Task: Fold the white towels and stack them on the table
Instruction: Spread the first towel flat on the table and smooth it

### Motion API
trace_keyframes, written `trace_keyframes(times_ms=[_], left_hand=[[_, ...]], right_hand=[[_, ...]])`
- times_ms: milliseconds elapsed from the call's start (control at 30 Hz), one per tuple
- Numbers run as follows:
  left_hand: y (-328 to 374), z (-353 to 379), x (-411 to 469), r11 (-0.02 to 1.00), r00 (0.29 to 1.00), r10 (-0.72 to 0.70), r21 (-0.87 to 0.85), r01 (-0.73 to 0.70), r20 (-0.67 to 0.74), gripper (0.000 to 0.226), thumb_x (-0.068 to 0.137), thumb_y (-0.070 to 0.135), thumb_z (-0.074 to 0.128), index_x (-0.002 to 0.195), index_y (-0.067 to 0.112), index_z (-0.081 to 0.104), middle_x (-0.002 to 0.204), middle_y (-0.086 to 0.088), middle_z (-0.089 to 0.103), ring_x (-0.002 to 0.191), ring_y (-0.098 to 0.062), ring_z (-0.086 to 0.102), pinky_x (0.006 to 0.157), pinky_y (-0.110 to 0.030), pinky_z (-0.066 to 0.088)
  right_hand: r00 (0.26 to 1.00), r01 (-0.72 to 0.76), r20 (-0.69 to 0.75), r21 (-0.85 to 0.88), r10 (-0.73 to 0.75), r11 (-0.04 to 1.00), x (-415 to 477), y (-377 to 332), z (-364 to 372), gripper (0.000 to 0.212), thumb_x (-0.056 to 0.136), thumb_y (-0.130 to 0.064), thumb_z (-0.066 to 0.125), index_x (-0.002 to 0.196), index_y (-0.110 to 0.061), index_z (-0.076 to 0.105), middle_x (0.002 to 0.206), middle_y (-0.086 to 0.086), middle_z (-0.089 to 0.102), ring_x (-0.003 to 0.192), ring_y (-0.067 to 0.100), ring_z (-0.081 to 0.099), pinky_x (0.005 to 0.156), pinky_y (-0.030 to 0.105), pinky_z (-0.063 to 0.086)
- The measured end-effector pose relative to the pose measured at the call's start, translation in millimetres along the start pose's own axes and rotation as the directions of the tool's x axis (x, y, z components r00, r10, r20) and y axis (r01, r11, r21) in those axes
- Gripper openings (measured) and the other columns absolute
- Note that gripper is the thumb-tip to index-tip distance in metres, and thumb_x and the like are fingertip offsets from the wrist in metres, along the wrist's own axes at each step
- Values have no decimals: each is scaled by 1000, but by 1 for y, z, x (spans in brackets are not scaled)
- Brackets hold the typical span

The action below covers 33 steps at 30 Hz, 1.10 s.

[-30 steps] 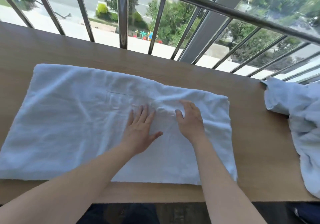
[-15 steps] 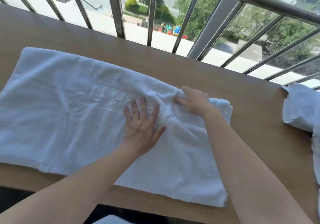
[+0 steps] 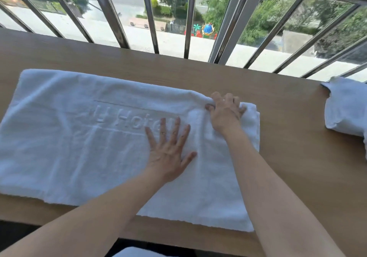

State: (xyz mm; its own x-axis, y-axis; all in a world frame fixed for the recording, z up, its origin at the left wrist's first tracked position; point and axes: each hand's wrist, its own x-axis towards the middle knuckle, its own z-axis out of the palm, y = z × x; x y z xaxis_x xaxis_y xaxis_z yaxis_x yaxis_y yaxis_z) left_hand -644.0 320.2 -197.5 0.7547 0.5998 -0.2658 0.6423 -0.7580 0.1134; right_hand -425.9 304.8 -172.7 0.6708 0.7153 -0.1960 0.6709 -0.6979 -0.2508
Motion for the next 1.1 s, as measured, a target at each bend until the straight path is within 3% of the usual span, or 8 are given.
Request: trace_keyframes(times_ms=[133,267,367,633,733,800,933,1100], left_hand=[[10,1,7,998,999,48,32,-48,-10,74,93,71,4,157,38,-14,166,-3,-21,148,-46,-23,108,-77,-12],[19,-1,10,999,999,31,17,-31,7,73,92,72,8,157,42,-8,166,-14,-16,146,-53,-19,106,-76,-17],[28,0,14,997,999,45,-54,-46,-14,68,94,68,13,157,46,-2,164,-23,-17,144,-55,-25,110,-70,-20],[43,5,22,970,972,234,-68,-235,-23,64,97,59,10,158,43,-3,165,-12,-24,148,-36,-29,118,-55,-20],[49,7,22,964,963,264,-8,-265,-55,67,99,61,14,159,37,0,166,-15,-18,150,-41,-21,119,-58,-14],[55,10,18,967,966,253,-24,-255,-50,66,100,57,13,160,34,-1,165,-15,-19,150,-40,-23,120,-56,-15],[77,18,10,947,950,310,-78,-312,-39,66,101,54,10,160,28,-5,165,-16,-19,149,-31,-28,121,-49,-18],[85,20,7,952,951,307,-1,-307,-32,68,101,56,5,160,25,-9,165,-14,-20,151,-31,-25,122,-52,-11]], right_hand=[[971,26,-237,72,-8,997,-5,9,-3,35,92,-17,59,124,-29,55,124,5,41,128,27,32,117,58,3],[962,-258,-65,85,264,962,-36,31,10,60,96,-52,51,148,-35,28,160,7,12,149,37,4,115,61,1],[904,-412,-57,141,423,900,-43,46,9,66,93,-62,49,149,-32,29,162,12,12,145,40,18,112,57,19],[934,-170,-218,428,283,888,-47,63,-13,38,95,-5,48,130,-19,53,122,7,44,108,31,53,85,29,37],[914,-140,-287,441,287,887,-57,71,-15,42,93,-5,48,133,-14,50,133,9,45,119,30,48,97,38,39],[898,-283,-202,413,391,865,-80,70,-2,49,93,-17,54,141,-18,43,143,9,38,127,31,42,104,44,33],[830,-407,-142,506,539,760,-122,74,16,53,95,-31,57,142,-17,38,137,13,47,121,36,48,98,44,38],[922,-309,-27,548,385,777,-130,95,11,45,100,-25,50,144,-17,40,138,8,53,123,28,50,95,33,39]])
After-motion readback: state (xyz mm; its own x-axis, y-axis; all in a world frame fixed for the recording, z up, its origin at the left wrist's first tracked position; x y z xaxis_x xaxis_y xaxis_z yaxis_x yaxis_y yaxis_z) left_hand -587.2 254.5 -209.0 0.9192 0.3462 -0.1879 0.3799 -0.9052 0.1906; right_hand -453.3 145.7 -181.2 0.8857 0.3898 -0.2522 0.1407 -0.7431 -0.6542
